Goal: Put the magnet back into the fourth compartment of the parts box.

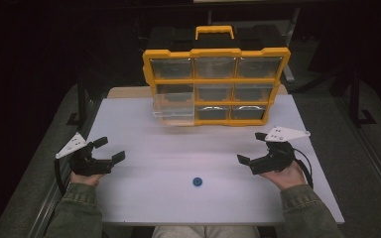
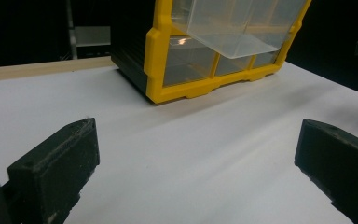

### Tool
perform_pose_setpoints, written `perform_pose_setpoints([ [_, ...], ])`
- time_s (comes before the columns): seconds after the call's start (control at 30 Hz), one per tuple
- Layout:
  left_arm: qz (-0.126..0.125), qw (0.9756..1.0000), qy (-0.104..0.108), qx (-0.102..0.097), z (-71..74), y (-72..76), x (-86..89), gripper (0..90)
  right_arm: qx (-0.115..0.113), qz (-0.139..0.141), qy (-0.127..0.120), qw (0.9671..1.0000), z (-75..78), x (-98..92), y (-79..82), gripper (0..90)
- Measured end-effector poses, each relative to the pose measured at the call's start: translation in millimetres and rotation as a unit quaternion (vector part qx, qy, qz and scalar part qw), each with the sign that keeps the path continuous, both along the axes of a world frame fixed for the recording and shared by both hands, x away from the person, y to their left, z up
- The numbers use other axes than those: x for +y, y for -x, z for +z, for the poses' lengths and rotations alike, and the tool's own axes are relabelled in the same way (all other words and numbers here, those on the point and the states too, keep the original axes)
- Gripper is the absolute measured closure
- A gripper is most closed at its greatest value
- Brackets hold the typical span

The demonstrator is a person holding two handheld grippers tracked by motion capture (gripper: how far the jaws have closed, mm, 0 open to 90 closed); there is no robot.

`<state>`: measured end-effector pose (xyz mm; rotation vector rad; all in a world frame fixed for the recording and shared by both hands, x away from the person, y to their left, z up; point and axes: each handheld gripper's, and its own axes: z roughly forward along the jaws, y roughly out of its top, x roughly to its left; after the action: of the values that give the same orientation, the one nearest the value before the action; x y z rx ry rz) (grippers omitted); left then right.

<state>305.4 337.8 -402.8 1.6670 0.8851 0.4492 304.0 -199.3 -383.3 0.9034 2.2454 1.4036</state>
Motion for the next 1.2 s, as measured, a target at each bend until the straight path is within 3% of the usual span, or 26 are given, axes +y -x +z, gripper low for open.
perform_pose_setpoints([
  [0.3, -0.003, 1.0, -0.003, -0.001, -0.1, 0.1, -1.0, 0.0, 0.007, 0.028, 0.012, 0.9995, -0.7, 18.2, -2.9, 0.0],
  [0.63, -0.003, 1.0, 0.0, -0.001, -0.1, 0.0, -0.8, 0.0, 0.016, 0.059, 0.007, 0.9981, -1.0, 36.1, -3.9, 0.0],
  [1.2, -0.001, 1.0, 0.002, -0.006, 0.3, 0.3, -0.6, 0.0, 0.026, 0.089, 0.024, 0.9954, -3.5, 59.7, -10.6, 0.0],
])
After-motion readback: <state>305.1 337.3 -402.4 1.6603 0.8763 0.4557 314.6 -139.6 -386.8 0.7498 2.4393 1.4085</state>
